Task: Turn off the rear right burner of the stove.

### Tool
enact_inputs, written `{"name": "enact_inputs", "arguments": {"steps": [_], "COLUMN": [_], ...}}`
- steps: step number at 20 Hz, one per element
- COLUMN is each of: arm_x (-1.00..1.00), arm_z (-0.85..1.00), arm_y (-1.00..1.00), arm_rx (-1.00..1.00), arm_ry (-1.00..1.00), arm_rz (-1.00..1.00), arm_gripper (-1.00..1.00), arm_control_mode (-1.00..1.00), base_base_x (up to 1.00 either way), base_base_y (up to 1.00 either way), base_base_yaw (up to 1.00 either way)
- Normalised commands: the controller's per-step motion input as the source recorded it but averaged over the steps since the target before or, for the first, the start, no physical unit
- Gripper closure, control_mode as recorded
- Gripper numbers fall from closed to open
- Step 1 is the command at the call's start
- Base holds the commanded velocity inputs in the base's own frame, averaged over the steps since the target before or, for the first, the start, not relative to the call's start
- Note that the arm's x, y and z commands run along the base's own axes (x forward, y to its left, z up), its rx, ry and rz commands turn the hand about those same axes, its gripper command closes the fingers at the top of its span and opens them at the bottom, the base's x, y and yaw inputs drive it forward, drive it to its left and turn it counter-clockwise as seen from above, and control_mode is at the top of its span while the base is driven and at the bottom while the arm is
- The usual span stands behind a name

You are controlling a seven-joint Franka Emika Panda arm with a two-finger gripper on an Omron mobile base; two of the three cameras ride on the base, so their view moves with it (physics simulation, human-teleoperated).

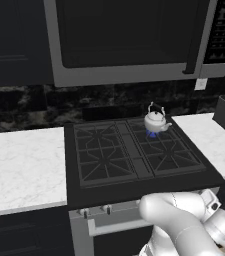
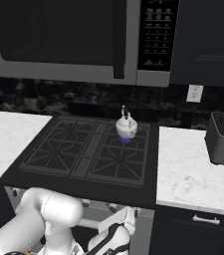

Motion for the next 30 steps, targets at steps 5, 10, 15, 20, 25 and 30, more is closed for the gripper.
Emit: {"name": "enact_inputs", "arguments": {"steps": [5, 10, 15, 20, 25, 30], "arm_x": [0.03, 0.01, 0.01, 0.16, 0.21, 0.27], "arm_z": [0.17, 0.16, 0.28, 0.41, 0.43, 0.43], "arm_y": [0.00, -0.06, -0.13, -0.19, -0.15, -0.02], "arm_rx": [0.12, 0.32, 0.39, 0.43, 0.48, 0.48], "arm_ry": [0.01, 0.06, 0.05, 0.05, 0.08, 0.08], "arm_rz": [0.00, 0.00, 0.00, 0.00, 0.00, -0.02], "arm_gripper": [1.00, 1.00, 1.00, 1.00, 1.00, 1.00], "arm_control_mode": [-1.00, -1.00, -1.00, -1.00, -1.00, -1.00], "base_base_x": [0.00, 0.00, 0.00, 0.00, 0.00, 0.00], "base_base_y": [0.00, 0.00, 0.00, 0.00, 0.00, 0.00], "base_base_yaw": [0.00, 0.00, 0.00, 0.00, 0.00, 0.00]}}
